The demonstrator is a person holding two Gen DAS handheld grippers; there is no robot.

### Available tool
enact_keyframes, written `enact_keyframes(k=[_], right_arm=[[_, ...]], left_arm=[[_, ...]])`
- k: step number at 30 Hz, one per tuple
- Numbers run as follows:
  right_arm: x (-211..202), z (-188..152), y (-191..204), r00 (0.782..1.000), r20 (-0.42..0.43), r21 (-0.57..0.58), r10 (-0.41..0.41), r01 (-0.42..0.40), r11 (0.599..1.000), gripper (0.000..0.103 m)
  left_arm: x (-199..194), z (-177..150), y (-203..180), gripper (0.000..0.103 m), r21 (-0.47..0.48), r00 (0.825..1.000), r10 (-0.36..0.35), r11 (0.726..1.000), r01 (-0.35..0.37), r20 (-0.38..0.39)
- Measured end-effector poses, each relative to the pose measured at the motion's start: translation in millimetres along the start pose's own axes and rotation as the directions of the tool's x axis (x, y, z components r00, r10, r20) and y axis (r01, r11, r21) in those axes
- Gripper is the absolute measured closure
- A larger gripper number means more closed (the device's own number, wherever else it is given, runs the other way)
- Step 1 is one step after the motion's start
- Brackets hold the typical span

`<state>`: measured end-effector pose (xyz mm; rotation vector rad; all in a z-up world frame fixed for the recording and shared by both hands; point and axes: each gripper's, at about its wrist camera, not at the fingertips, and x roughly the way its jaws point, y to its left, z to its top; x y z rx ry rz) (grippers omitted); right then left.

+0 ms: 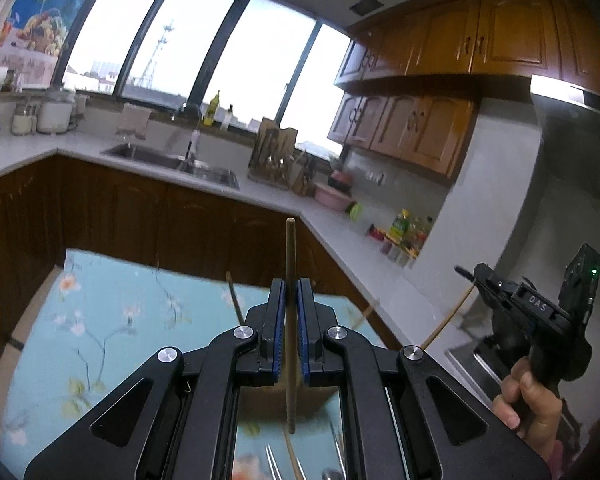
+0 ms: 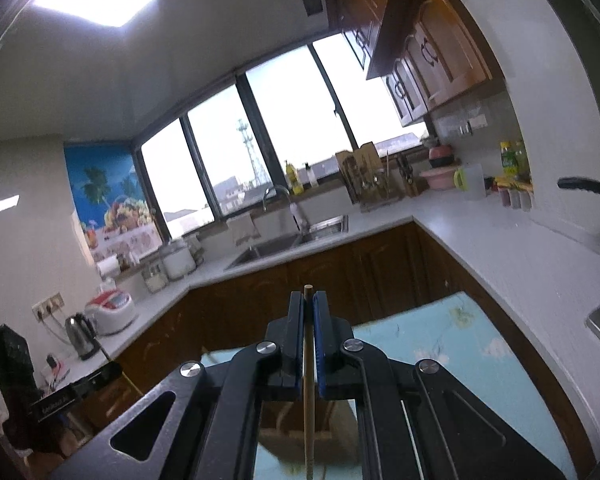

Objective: Organize utensils
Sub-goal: 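Lift both held chopsticks and lower them into the wooden holder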

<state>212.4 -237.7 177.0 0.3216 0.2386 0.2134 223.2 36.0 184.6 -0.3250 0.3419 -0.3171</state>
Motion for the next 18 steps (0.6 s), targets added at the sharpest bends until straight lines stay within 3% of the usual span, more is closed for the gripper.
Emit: enact_keyframes(k=[7, 18], right_arm=[[40.4, 10.6, -5.5, 0.999, 0.051, 0.018, 0.005, -0.006, 1.000, 0.098], [87.0, -51.5, -29.5, 0.999, 0.002, 0.044, -0.037, 0.037, 0.998, 0.098]], left_arm=[[37.8, 15.0, 14.9, 0.098, -0.030, 0.998, 0.030, 0.999, -0.028, 0.052], [92.8, -38.2, 49.0, 0.098, -0.082, 0.994, 0.106, 0.991, -0.104, 0.019]])
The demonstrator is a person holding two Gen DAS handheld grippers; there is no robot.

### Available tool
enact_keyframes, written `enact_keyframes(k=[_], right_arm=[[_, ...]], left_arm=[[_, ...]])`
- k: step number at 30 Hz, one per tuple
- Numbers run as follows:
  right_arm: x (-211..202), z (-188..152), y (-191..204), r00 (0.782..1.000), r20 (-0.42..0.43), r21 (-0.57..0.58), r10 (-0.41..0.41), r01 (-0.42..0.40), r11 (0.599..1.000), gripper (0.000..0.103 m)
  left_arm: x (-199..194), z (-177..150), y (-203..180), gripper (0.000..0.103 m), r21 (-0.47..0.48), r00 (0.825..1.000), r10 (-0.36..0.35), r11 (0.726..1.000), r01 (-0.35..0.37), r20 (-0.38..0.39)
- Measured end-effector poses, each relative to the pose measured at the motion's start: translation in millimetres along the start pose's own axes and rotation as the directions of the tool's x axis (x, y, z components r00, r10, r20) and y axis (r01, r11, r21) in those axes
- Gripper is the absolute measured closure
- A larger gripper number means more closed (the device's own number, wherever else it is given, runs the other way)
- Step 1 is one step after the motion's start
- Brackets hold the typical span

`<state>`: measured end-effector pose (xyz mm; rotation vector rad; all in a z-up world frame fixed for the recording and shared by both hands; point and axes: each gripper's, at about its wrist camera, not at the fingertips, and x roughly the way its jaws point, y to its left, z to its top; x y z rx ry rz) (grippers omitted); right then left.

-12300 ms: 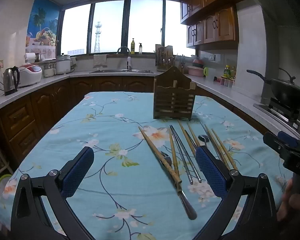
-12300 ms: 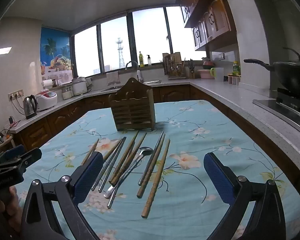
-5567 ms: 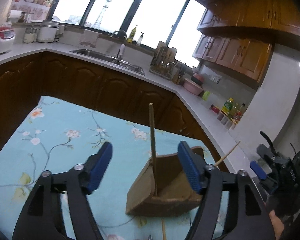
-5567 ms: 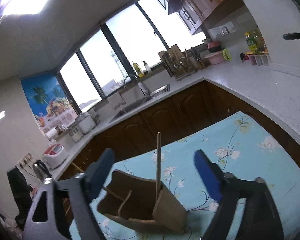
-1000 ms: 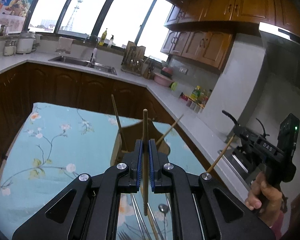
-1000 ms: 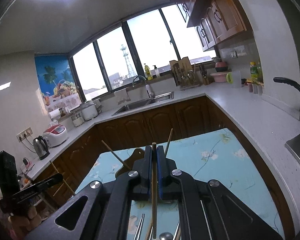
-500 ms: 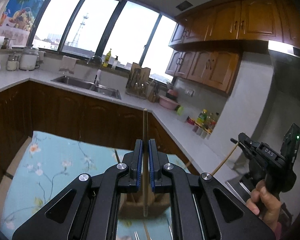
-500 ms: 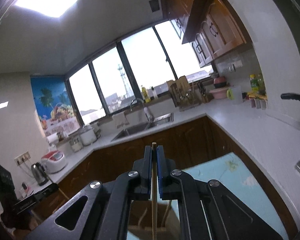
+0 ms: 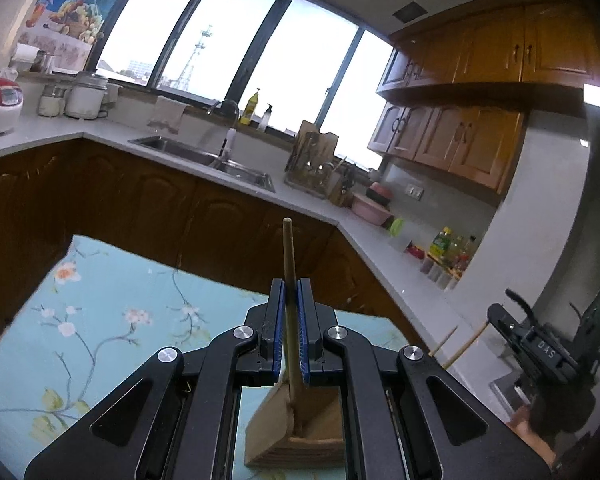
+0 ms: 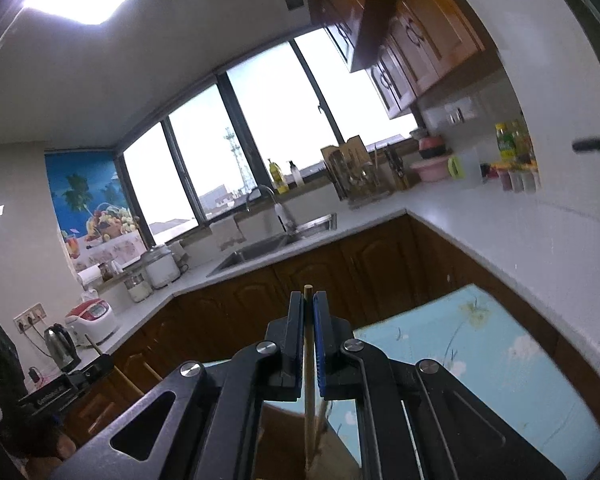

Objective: Organize utensils
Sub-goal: 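Lift both held chopsticks and lower them into the wooden holder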

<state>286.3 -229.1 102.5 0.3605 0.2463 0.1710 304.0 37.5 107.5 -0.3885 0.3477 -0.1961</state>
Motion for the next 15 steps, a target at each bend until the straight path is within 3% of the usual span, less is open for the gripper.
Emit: enact_keyframes(k=[9, 15], right_arm=[[21.1, -26.5, -5.1, 0.996, -0.090, -0.013, -0.017, 0.016, 1.000, 0.098], [20.7, -24.7, -9.3, 0.994, -0.110, -0.002, -0.024, 0.024, 1.000, 0.097]], left_arm=[[26.2, -23.0, -10.6, 0.098, 0.072, 0.995, 0.006, 0.997, 0.002, -0.103], [28.9, -26.8, -9.9, 0.097, 0.076, 0.992, 0.009, 0.997, 0.001, -0.123]])
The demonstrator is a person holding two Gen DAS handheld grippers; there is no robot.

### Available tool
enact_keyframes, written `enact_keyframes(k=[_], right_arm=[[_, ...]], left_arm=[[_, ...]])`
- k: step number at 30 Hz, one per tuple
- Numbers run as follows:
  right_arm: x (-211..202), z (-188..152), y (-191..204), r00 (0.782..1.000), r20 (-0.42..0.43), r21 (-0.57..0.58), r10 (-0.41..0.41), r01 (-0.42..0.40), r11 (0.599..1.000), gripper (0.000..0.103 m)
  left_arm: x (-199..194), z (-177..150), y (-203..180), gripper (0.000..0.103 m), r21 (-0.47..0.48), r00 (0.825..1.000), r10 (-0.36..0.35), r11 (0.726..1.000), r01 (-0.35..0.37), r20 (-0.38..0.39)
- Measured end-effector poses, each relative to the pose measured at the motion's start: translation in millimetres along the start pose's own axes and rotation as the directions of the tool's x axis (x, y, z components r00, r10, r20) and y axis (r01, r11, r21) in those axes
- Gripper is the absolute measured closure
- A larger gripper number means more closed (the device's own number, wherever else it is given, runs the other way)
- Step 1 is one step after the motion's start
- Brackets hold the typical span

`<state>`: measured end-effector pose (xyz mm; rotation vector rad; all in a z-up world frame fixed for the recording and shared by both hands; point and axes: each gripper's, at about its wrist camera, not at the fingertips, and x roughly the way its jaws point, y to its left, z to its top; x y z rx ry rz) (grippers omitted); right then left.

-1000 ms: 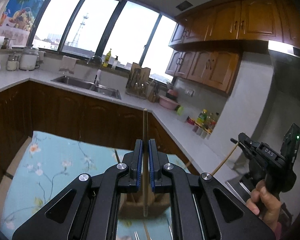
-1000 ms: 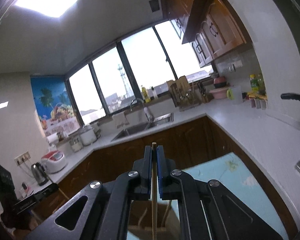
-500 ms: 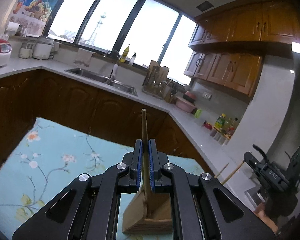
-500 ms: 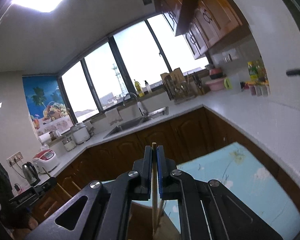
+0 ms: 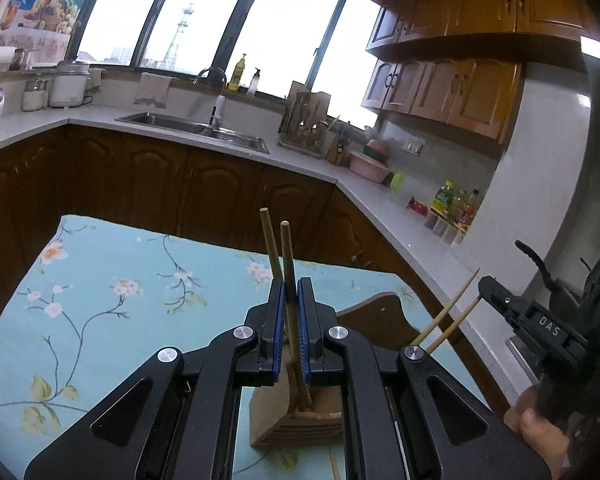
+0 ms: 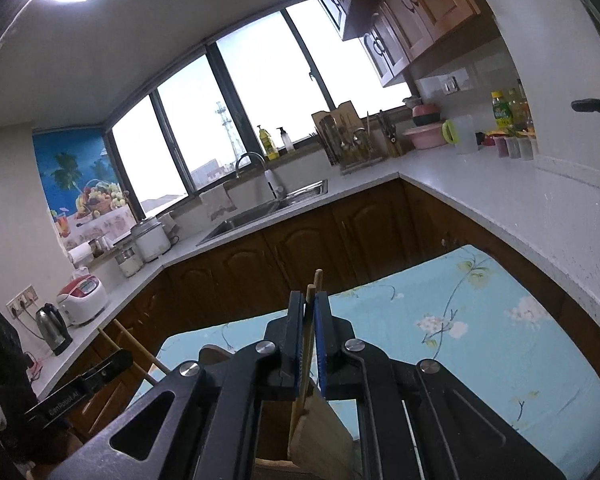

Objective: Organize utensils
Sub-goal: 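Lift both held chopsticks and lower them into the wooden holder, then open the left tool while the right tool opens, releasing both chopsticks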

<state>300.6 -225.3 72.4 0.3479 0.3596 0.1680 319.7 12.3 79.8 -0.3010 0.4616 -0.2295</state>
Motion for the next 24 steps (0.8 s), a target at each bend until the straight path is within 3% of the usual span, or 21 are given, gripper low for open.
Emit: enact_keyframes(k=[5, 9, 10, 11, 12, 13, 14, 15, 16, 18, 24], right_arm=[[3.1, 0.9, 2.3, 1.000, -0.012, -0.006, -0.005, 0.005, 1.000, 0.097], [3.6, 2.2, 2.6, 1.000, -0.019, 0.002, -0.006, 0.006, 1.000, 0.089], [2.7, 2.2, 2.0, 1.000, -0.019, 0.005, -0.002, 0.002, 1.000, 0.086], [-0.2, 3.1, 1.4, 1.000, -0.016, 0.015, 0.006, -0.006, 1.000, 0.072], [-5.2, 4.1, 0.6, 1.000, -0.007, 0.028, 0.022, -0.022, 0.999, 0.049], [-8.6, 4.9, -0.2, 0.999, 0.003, 0.037, 0.032, -0.032, 0.999, 0.040], [-15.8, 5.8, -0.4, 0.999, 0.020, 0.045, 0.037, -0.038, 0.998, 0.032], [-23.5, 6.5, -0.2, 0.999, 0.034, 0.047, 0.041, -0.042, 0.998, 0.029], [-27.8, 6.6, -0.3, 0.998, 0.040, 0.049, 0.045, -0.047, 0.998, 0.029], [-39.6, 6.4, -0.1, 0.997, 0.045, 0.056, 0.065, -0.068, 0.996, 0.017], [-80.4, -6.6, -1.7, 0.995, 0.047, 0.047, 0.084, -0.086, 0.995, 0.006]], left_arm=[[2.0, -0.9, -0.5, 0.097, 0.003, 1.000, 0.009, 1.000, -0.009, -0.010], [1.2, -1.7, 0.1, 0.095, 0.001, 1.000, 0.017, 1.000, -0.017, -0.026], [-0.2, -1.5, 0.9, 0.089, 0.000, 0.999, 0.019, 1.000, -0.019, -0.029], [-2.4, -1.7, 2.2, 0.084, -0.002, 0.999, 0.021, 1.000, -0.021, -0.032], [-7.0, -3.0, 3.5, 0.071, -0.008, 0.999, 0.025, 1.000, -0.025, -0.032], [-11.3, -3.9, 4.8, 0.058, -0.015, 0.999, 0.031, 0.999, -0.031, -0.031], [-16.1, -4.8, 5.8, 0.055, -0.020, 0.999, 0.033, 0.999, -0.033, -0.025], [-22.8, -7.0, 6.9, 0.054, -0.024, 0.999, 0.033, 0.999, -0.034, -0.018], [-27.7, -7.8, 7.9, 0.047, -0.023, 0.999, 0.033, 0.999, -0.033, -0.019], [-39.6, -12.4, 9.3, 0.030, -0.025, 0.998, 0.052, 0.998, -0.053, -0.023], [-84.0, -32.0, 16.7, 0.019, -0.055, 0.997, 0.072, 0.996, -0.073, -0.014]])
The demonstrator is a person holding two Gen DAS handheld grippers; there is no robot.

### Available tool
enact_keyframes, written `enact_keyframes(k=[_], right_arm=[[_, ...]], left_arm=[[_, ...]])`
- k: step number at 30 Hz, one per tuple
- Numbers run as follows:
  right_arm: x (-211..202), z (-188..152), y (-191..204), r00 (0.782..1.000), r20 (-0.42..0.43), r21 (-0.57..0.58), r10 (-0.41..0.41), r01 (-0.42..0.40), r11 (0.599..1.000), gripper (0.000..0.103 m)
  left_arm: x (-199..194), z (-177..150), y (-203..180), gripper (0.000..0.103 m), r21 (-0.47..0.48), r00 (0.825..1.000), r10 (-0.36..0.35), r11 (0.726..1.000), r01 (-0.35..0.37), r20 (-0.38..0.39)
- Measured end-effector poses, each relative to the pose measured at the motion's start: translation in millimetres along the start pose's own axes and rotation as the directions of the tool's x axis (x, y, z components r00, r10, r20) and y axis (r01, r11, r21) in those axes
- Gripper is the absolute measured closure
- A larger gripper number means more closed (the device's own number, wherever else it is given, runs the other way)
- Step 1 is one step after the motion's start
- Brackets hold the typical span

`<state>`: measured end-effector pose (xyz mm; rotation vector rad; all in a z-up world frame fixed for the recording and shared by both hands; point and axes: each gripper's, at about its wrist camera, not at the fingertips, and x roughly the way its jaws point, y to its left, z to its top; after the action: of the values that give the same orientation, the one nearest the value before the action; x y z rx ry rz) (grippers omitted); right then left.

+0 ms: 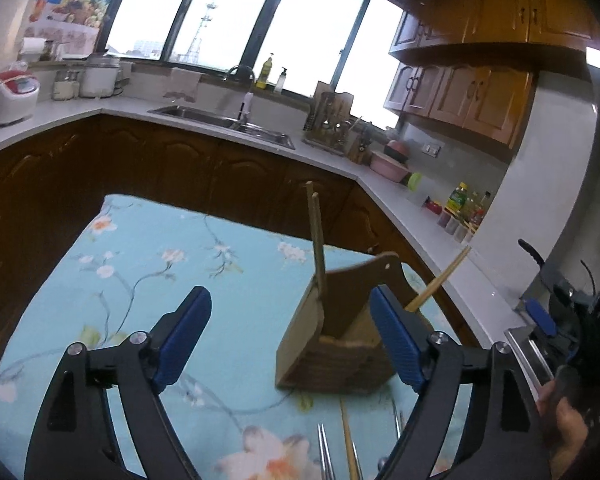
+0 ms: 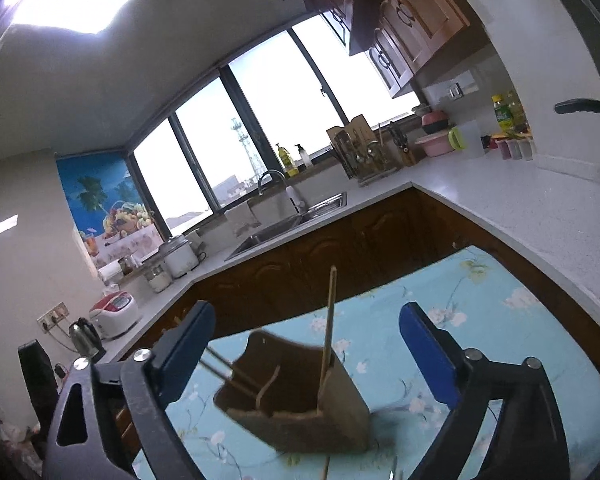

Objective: Organize utensils
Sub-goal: 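Open the left tool while the right tool opens, releasing both chopsticks, then move both open tools back down to the loose utensils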

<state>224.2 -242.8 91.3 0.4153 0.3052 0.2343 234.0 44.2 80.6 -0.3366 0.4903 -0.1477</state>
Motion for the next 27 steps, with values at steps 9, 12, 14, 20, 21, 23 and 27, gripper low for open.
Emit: enact_keyframes(k=[9, 12, 14, 20, 21, 23, 27], right_arm=[[-46.4, -40.5, -12.7, 0.995, -0.085, -0.016, -0.047, 0.046, 0.999, 0.006], [-61.3, -58.9, -19.1, 0.990, -0.115, -0.021, -0.076, 0.074, 0.997, 0.006], [-69.6, -71.0, -23.2, 0.986, -0.136, -0.029, -0.095, 0.092, 0.995, 0.006], [-86.6, -102.4, -41.1, 0.967, -0.207, -0.025, -0.150, 0.148, 0.989, 0.006], [-89.0, -106.4, -43.5, 0.965, -0.215, -0.024, -0.154, 0.152, 0.988, 0.006], [-92.5, -112.2, -45.9, 0.962, -0.224, -0.025, -0.159, 0.157, 0.987, 0.006], [-94.6, -120.9, -46.5, 0.955, -0.247, -0.043, -0.164, 0.159, 0.986, 0.006]], left_arm=[[-40.4, -42.8, 2.9, 0.017, -0.002, 0.999, 0.010, 1.000, -0.011, -0.047], [-45.6, -60.2, 1.7, 0.016, -0.004, 0.997, 0.008, 1.000, -0.009, -0.083], [-46.9, -72.0, 1.3, 0.016, 0.002, 0.994, 0.011, 1.000, -0.011, -0.109], [-50.0, -99.9, -1.4, 0.016, 0.026, 0.986, 0.025, 0.999, -0.021, -0.167], [-50.4, -104.7, -2.2, 0.016, 0.031, 0.984, 0.028, 0.999, -0.023, -0.176], [-51.0, -112.0, -3.7, 0.016, 0.039, 0.981, 0.030, 0.999, -0.023, -0.193], [-47.4, -123.2, -7.4, 0.016, 0.055, 0.973, 0.041, 0.998, -0.029, -0.227]])
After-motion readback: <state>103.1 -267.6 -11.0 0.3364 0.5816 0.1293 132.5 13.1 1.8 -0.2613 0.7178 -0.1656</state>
